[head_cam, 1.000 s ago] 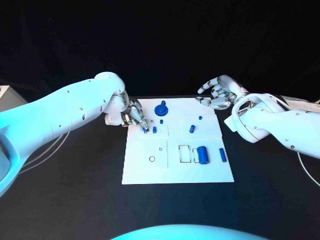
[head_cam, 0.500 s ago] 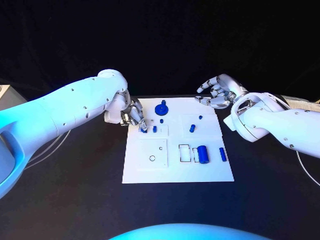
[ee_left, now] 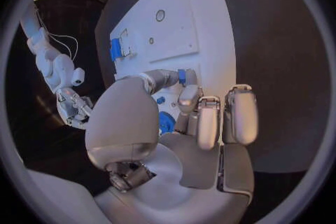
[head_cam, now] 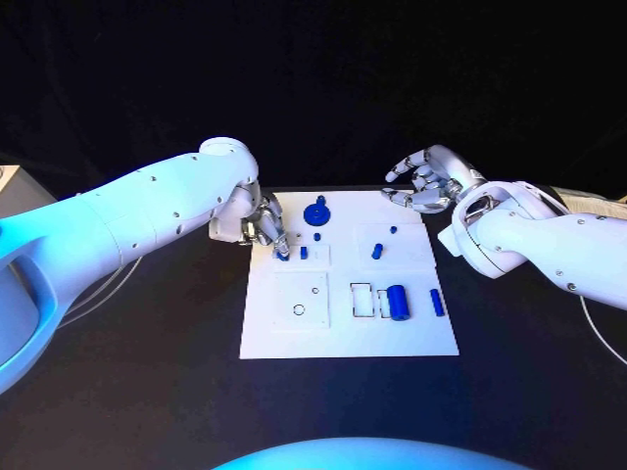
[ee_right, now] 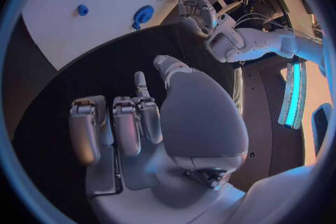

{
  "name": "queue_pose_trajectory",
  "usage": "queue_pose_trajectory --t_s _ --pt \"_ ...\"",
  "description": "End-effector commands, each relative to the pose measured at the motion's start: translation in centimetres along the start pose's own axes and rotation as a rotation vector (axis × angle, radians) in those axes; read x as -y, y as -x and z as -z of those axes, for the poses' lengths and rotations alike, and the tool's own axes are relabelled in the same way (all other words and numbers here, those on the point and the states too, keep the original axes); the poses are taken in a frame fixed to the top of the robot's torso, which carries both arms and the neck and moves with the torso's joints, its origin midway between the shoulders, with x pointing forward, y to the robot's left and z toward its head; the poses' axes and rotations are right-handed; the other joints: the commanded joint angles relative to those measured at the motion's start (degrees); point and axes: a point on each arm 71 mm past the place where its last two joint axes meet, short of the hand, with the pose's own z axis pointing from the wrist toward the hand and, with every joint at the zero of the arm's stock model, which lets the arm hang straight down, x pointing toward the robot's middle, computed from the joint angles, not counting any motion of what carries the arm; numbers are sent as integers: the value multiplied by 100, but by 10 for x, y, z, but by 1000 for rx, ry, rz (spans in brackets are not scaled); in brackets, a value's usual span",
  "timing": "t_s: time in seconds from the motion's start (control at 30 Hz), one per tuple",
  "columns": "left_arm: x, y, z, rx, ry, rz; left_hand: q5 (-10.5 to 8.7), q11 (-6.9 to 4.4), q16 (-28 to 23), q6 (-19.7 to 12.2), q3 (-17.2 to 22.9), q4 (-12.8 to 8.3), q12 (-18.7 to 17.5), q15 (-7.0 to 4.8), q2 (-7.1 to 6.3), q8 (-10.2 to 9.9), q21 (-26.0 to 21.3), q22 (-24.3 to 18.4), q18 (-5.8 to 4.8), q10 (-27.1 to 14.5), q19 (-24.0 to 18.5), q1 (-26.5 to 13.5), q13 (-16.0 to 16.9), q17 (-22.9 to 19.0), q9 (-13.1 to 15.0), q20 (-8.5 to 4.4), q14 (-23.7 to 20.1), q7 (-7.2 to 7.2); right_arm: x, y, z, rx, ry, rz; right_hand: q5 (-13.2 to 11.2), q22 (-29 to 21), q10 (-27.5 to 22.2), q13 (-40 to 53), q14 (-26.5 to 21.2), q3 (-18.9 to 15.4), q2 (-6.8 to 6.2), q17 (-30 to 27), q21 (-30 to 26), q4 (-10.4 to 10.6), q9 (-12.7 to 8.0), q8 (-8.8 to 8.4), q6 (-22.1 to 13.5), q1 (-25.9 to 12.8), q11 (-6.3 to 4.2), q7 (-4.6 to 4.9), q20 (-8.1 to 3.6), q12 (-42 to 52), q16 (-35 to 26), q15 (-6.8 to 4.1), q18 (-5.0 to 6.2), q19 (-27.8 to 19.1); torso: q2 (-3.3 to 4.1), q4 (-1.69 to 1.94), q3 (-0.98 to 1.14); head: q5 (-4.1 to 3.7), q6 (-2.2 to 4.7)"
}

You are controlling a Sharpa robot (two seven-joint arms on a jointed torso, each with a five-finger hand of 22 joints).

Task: Assemble the parts on the task board

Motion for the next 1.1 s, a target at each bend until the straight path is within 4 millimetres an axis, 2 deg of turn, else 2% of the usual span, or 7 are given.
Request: queue_pose_trajectory --t_s 0.03,0.53,1.1 --pt "1 1 -1 32 15 -10 47 -2 19 60 1236 -1270 31 -28 63 -28 27 258 11 33 33 92 1 1510 -7 -15 585 1 -1 -1 0 -11 12 9 20 1369 302 1271 575 39 -62 1461 -18 -5 7 32 -49 -11 -35 -10 -37 13 15 -44 -83 537 0 1 2 -7 -18" --pt "4 -2 -3 20 21 -32 81 -4 19 78 1225 -1279 41 -30 53 -44 32 264 10 49 37 92 21 1510 -11 -16 585 -2 -2 -2 0 -12 15 8 20 1369 302 1271 575 39 -62 1461 -18 -5 7 32 -49 -11 -35 -10 -37 13 15 -44 -83 537 -7 0 8 -14 -44" --pt "5 -4 -7 85 28 2 108 -4 19 95 1211 -1277 45 -30 49 -57 34 266 9 59 38 87 31 1510 -15 -18 585 0 -3 -2 1 -12 16 8 20 1369 302 1271 575 39 -62 1461 -18 -5 7 32 -49 -11 -35 -10 -37 13 15 -44 -83 537 -9 2 2 -22 -56"
